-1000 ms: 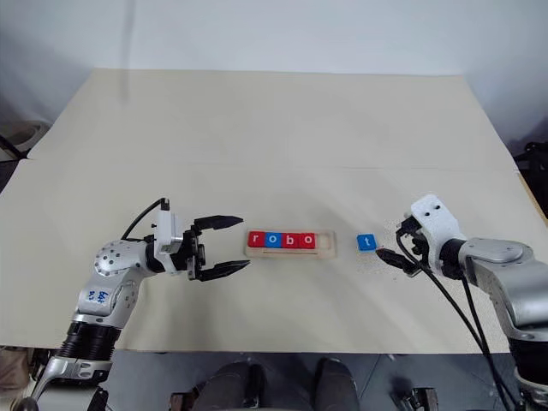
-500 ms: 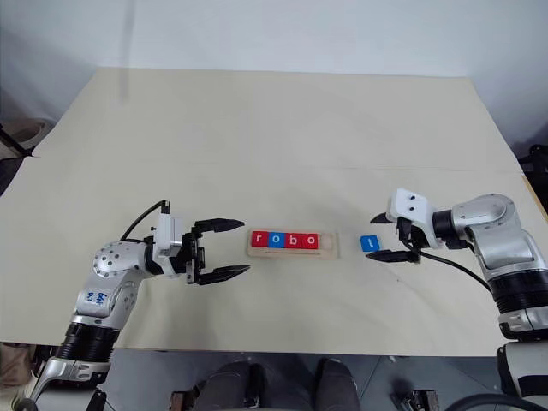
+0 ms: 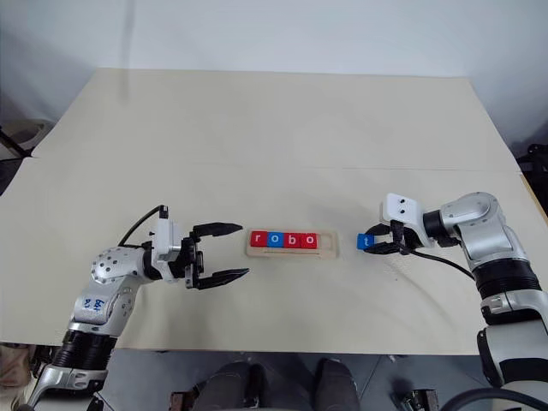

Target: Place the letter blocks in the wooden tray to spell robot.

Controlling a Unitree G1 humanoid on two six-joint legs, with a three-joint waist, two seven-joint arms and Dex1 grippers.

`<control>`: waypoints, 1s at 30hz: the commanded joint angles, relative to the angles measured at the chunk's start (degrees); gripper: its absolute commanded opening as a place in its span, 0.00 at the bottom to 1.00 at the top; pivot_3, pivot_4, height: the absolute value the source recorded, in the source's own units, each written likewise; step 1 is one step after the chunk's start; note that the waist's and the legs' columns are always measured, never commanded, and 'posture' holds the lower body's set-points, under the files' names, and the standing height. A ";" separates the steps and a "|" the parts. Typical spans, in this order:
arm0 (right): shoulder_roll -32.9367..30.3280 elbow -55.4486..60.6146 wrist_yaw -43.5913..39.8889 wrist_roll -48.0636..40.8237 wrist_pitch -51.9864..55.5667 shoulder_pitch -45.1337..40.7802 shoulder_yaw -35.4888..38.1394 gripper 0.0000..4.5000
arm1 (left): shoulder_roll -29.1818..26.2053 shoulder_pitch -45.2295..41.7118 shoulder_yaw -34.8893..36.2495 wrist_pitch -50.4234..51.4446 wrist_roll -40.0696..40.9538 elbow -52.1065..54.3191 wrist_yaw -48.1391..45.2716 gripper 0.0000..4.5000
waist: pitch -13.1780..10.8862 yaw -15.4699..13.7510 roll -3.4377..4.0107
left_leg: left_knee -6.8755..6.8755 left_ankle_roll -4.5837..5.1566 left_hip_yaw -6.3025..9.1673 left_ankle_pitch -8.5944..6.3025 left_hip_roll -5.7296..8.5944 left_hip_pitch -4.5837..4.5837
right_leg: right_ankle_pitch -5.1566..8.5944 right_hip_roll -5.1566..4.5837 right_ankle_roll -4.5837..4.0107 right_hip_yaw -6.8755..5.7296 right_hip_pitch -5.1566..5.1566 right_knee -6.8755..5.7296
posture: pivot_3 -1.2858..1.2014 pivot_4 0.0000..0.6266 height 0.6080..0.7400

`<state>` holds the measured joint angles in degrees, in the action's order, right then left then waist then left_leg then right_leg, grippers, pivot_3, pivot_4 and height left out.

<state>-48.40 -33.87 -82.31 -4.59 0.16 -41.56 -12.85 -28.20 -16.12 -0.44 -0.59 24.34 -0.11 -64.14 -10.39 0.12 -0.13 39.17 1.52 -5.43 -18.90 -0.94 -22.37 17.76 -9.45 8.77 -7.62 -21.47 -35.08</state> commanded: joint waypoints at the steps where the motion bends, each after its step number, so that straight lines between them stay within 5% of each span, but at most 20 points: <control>1: -0.17 4.83 -1.76 -1.67 3.89 -0.56 1.62 0.33 | -0.51 0.17 0.91 -0.29 0.67 2.56 0.38 1.00 | 0.00 0.05 0.00 | 0.00 0.00 0.00 0.00 0.00 0.00 | 0.00 0.00 0.00 0.00 0.00 0.00 | 0.52 0.24 1.00; 9: 3.92 17.90 -0.31 -4.25 15.67 -2.39 0.13 0.33 | -0.18 -0.45 0.62 -0.55 0.66 1.80 0.17 1.00 | 0.00 -0.02 0.01 | 0.00 0.00 0.01 0.00 -0.02 0.00 | 0.00 0.01 0.00 -0.01 -0.02 -0.02 | 0.52 0.24 1.00; 23: 6.72 16.80 1.16 -1.12 15.60 -3.27 -2.56 0.33 | -0.28 0.34 1.13 -0.51 0.54 2.69 1.16 1.00 | 0.00 0.07 0.01 | 0.00 0.00 0.01 0.00 0.02 -0.01 | 0.00 -0.01 0.00 -0.01 -0.02 -0.02 | 0.52 0.24 1.00; 30: 8.26 16.14 1.84 -1.45 16.08 -3.71 -1.93 0.84 | -0.28 0.42 1.17 -0.47 0.55 2.83 1.54 1.00 | 0.00 0.10 0.01 | 0.00 0.00 0.01 0.00 0.02 -0.01 | 0.00 0.00 0.00 -0.01 -0.03 -0.04 | 0.52 0.24 1.00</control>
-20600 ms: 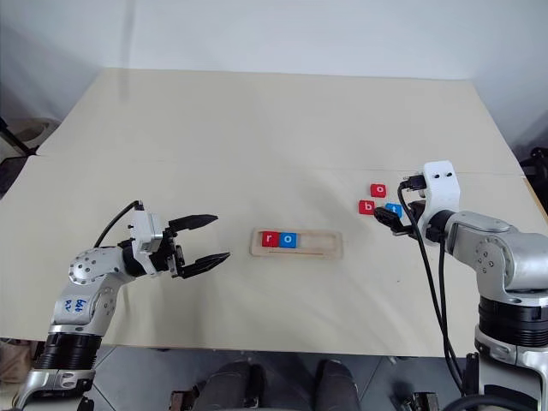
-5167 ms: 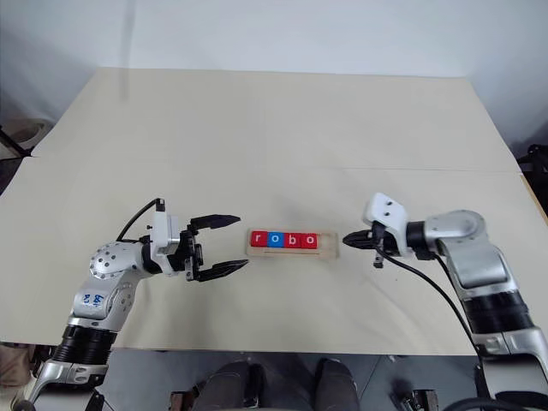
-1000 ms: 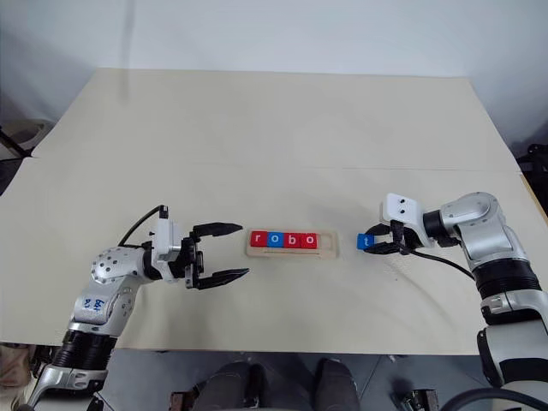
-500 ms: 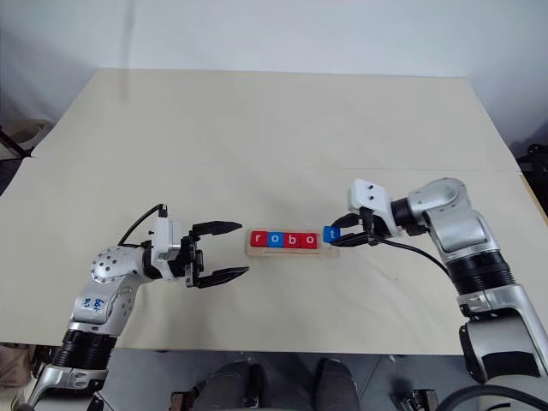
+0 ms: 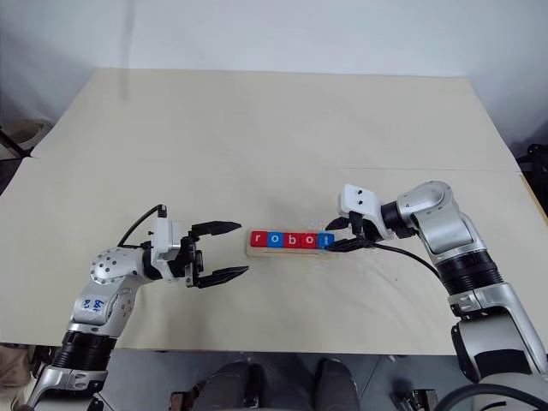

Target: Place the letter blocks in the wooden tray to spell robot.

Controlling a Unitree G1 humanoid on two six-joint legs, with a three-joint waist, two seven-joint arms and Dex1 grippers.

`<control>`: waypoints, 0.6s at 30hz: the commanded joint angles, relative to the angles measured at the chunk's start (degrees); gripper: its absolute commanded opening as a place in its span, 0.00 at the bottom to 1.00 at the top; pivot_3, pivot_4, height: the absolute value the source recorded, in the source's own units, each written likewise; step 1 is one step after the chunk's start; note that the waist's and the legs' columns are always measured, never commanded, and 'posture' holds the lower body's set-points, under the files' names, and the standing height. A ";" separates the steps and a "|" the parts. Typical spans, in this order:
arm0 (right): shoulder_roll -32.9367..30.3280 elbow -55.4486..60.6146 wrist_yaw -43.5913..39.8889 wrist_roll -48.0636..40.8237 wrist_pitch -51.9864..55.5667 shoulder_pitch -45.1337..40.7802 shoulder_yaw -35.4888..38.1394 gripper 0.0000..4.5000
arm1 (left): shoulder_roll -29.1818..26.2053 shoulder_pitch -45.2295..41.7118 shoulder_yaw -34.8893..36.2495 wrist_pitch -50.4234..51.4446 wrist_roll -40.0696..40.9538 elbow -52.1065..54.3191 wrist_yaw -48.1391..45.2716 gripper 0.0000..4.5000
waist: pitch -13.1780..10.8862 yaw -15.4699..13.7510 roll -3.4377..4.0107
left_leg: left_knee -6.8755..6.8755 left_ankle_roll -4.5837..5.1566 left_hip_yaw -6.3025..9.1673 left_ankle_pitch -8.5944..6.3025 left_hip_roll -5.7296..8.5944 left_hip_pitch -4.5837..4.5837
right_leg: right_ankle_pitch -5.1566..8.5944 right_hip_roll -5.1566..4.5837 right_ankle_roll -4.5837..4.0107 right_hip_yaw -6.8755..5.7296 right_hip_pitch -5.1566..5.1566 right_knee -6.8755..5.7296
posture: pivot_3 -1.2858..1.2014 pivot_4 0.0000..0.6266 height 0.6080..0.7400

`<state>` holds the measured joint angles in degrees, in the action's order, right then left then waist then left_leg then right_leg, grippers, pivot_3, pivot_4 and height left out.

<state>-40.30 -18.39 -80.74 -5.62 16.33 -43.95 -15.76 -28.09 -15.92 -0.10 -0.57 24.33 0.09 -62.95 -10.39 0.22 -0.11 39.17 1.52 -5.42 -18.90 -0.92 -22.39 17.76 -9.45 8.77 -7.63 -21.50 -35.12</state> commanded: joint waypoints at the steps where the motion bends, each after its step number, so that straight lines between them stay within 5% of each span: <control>1: 0.27 0.69 0.34 -0.44 -0.10 -1.30 1.09 0.91 | -0.40 0.22 0.83 -0.50 0.56 2.64 0.38 1.00 | 0.00 -0.01 0.00 | 0.00 0.00 0.00 0.00 0.00 0.00 | 0.00 0.00 0.00 0.00 0.00 0.00 | 0.52 0.24 1.00; 2: 0.08 1.08 0.30 -0.58 -0.18 -1.09 1.36 0.99 | -0.43 0.25 0.83 -0.46 0.58 2.77 0.45 1.00 | 0.00 -0.06 0.00 | 0.00 0.00 0.00 0.00 0.00 0.00 | 0.00 0.00 0.00 0.00 0.00 0.00 | 0.52 0.24 1.00; 6: -2.03 2.27 -0.83 -1.35 -0.06 -0.40 2.75 1.00 | -0.56 0.28 0.92 -0.39 0.61 2.91 0.60 1.00 | 0.00 -0.09 0.00 | 0.00 0.00 0.00 0.00 0.01 -0.01 | 0.00 0.00 0.00 0.01 0.00 0.01 | 0.52 0.24 1.00; 10: -4.07 1.87 -1.54 -1.63 0.07 -0.19 3.43 0.79 | -0.57 0.40 0.89 -0.36 0.62 2.96 0.54 1.00 | 0.00 -0.06 0.00 | 0.00 0.00 0.00 0.00 0.01 0.00 | 0.00 0.00 0.00 0.01 0.00 0.01 | 0.52 0.24 1.00; 18: -4.25 -0.40 0.05 0.52 -2.14 1.08 2.67 0.17 | -0.17 -0.26 0.60 -0.36 0.43 2.49 0.60 1.00 | 0.00 -0.06 0.00 | 0.00 0.00 -0.02 0.00 0.01 0.00 | 0.00 0.00 0.00 0.01 0.00 0.01 | 0.52 0.24 1.00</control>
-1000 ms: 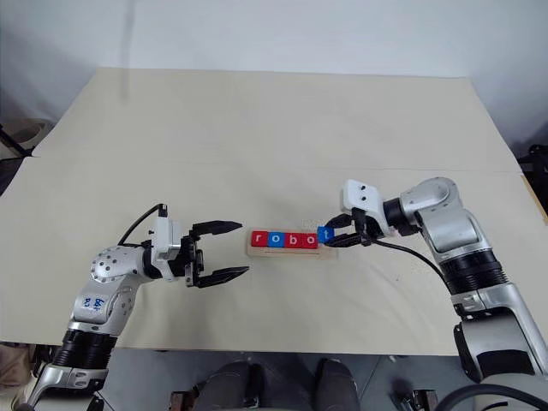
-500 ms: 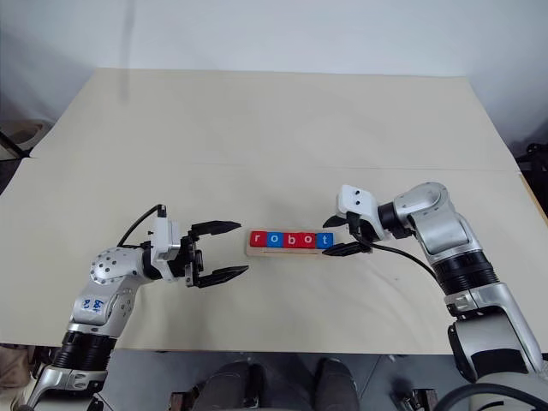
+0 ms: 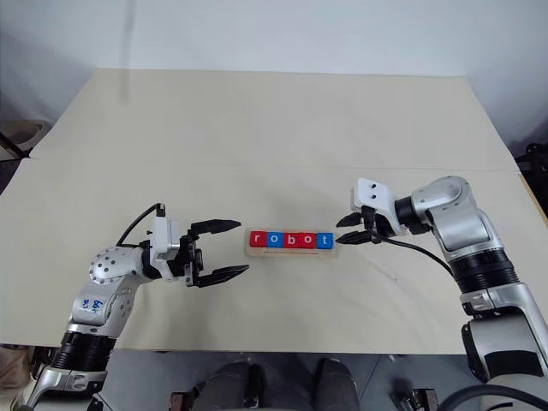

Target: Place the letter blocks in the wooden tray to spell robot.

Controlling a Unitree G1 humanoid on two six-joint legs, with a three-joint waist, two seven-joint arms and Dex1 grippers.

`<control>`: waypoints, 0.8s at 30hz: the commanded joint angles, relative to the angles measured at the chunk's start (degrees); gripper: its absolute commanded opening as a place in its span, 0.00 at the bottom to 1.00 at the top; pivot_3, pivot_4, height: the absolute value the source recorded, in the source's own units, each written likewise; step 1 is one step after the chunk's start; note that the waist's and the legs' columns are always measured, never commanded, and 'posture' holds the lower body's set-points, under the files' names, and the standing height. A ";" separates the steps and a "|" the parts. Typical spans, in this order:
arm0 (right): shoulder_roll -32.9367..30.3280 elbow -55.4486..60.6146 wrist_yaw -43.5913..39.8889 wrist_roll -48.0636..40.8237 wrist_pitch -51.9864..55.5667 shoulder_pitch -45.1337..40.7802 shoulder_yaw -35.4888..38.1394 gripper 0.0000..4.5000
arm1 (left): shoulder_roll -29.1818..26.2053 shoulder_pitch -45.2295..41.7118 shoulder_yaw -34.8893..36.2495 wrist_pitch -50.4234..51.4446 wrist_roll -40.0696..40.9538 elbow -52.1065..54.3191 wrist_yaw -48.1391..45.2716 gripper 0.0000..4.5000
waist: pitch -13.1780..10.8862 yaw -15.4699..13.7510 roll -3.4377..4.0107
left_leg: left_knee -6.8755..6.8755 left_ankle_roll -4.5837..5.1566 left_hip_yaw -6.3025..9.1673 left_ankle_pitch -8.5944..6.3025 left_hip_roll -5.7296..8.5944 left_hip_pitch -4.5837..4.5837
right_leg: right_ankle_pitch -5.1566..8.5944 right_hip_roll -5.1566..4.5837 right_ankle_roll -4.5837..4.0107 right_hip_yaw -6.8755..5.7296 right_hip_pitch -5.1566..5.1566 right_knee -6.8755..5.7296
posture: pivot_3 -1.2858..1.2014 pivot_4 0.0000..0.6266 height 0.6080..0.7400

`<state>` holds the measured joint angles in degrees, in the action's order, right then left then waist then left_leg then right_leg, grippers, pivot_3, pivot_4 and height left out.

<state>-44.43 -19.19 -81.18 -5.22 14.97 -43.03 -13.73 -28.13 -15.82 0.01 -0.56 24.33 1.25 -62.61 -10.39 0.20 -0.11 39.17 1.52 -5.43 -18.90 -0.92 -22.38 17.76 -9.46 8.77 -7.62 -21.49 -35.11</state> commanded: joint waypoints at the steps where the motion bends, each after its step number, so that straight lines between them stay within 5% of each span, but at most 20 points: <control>1: 0.10 0.50 0.61 0.22 -0.79 0.26 0.52 0.09 | -0.13 -0.38 0.49 -0.36 0.43 1.34 0.26 1.00 | 0.00 -0.05 0.00 | 0.00 0.00 0.00 0.00 0.00 0.00 | 0.00 0.00 0.00 0.00 0.00 0.00 | 0.52 0.24 1.00; 2: 0.34 0.44 0.77 0.40 -1.05 0.38 0.39 0.00 | -0.13 -0.39 0.50 -0.35 0.44 1.35 0.27 1.00 | 0.00 -0.04 0.00 | 0.00 0.00 0.00 0.00 0.00 0.00 | 0.00 0.00 0.00 0.00 0.00 0.00 | 0.52 0.24 1.00; 21: 0.21 5.73 1.60 -2.05 1.07 2.85 3.24 0.00 | -1.36 0.52 1.10 0.35 0.35 2.40 0.97 1.00 | 0.00 -0.12 0.00 | 0.00 0.00 0.02 0.00 0.00 0.00 | 0.00 0.00 0.00 -0.01 0.00 0.00 | 0.52 0.24 1.00; 24: -2.52 9.86 0.69 -7.58 3.55 6.75 9.16 0.13 | -3.03 1.49 2.36 0.34 0.93 2.57 0.35 1.00 | 0.00 -0.25 0.00 | 0.00 0.00 0.04 0.00 0.00 -0.02 | 0.00 -0.01 0.00 -0.01 0.00 0.01 | 0.52 0.24 1.00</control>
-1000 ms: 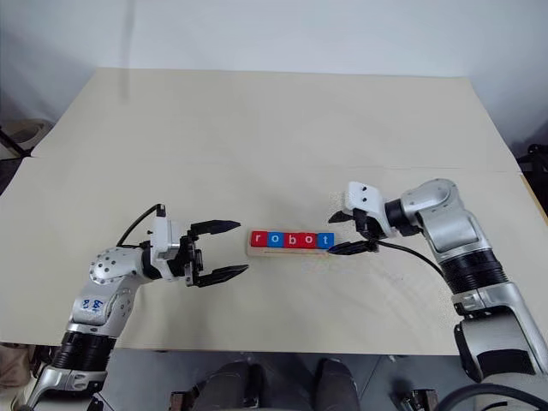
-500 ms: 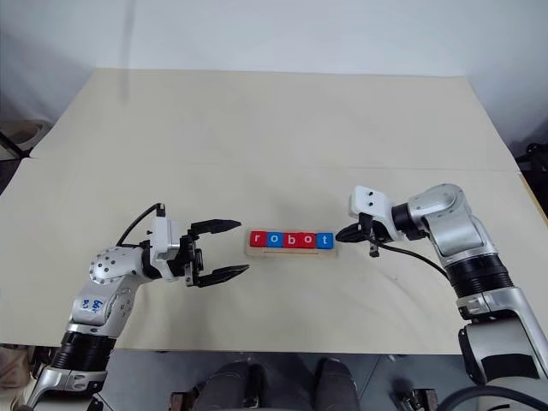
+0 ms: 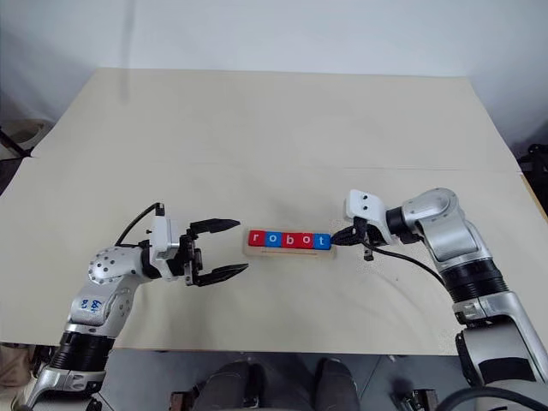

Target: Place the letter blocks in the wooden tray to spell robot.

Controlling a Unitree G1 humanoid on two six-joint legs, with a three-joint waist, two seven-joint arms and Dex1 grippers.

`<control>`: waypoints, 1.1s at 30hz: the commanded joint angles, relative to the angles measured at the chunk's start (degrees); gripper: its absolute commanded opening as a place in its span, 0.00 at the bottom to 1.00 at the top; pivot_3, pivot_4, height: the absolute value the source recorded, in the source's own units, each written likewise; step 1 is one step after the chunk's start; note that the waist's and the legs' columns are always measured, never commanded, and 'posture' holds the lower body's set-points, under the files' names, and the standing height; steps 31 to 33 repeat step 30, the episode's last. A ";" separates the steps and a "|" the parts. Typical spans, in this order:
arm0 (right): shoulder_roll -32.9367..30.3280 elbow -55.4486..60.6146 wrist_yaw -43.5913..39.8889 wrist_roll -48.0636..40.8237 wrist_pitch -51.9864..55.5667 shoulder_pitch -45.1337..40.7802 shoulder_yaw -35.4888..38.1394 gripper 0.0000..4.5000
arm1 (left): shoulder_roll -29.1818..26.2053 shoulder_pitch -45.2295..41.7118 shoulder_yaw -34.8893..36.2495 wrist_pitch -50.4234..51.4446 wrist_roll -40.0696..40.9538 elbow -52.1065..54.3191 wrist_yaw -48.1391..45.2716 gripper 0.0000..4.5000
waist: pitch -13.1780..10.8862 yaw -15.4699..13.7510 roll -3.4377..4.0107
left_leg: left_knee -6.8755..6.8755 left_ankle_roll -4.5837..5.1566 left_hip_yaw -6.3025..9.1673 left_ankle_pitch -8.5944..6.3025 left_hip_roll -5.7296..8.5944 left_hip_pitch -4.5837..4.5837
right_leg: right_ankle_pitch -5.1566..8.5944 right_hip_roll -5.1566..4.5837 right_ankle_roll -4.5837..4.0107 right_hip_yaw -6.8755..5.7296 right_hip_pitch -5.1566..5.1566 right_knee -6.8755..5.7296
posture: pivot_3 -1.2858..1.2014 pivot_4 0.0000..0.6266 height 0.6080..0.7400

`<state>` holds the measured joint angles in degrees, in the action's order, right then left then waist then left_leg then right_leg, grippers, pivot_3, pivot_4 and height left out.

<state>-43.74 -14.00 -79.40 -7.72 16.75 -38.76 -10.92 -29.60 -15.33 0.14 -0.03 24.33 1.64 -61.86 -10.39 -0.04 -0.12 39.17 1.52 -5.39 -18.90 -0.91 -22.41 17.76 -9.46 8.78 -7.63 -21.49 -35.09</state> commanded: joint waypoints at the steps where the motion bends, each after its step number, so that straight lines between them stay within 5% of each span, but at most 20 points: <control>1: -3.73 6.20 -0.80 -6.85 0.96 4.59 8.81 0.19 | -2.39 1.41 2.83 -0.25 1.09 2.09 -0.72 1.00 | 0.00 -0.20 0.00 | 0.00 0.00 0.00 0.00 0.00 0.00 | 0.00 0.00 0.00 0.00 0.00 0.00 | 0.52 0.24 1.00; 12: -2.37 18.80 -0.08 -21.51 -6.23 27.42 26.83 0.99 | -9.01 2.51 10.00 2.11 4.28 -1.47 -3.49 1.00 | 0.00 -0.02 0.00 | -0.05 0.00 -0.04 0.00 -0.01 0.10 | 0.00 0.00 0.00 0.06 0.04 -0.04 | 0.52 0.24 1.00; 33: -0.02 19.27 5.20 -22.69 -11.46 33.50 27.76 0.99 | -10.17 -2.08 9.75 0.27 1.26 -7.68 -3.83 1.00 | 0.00 -0.05 0.00 | -0.05 0.00 -0.06 0.00 0.00 0.12 | 0.00 0.01 0.00 0.07 0.04 -0.05 | 0.52 0.24 1.00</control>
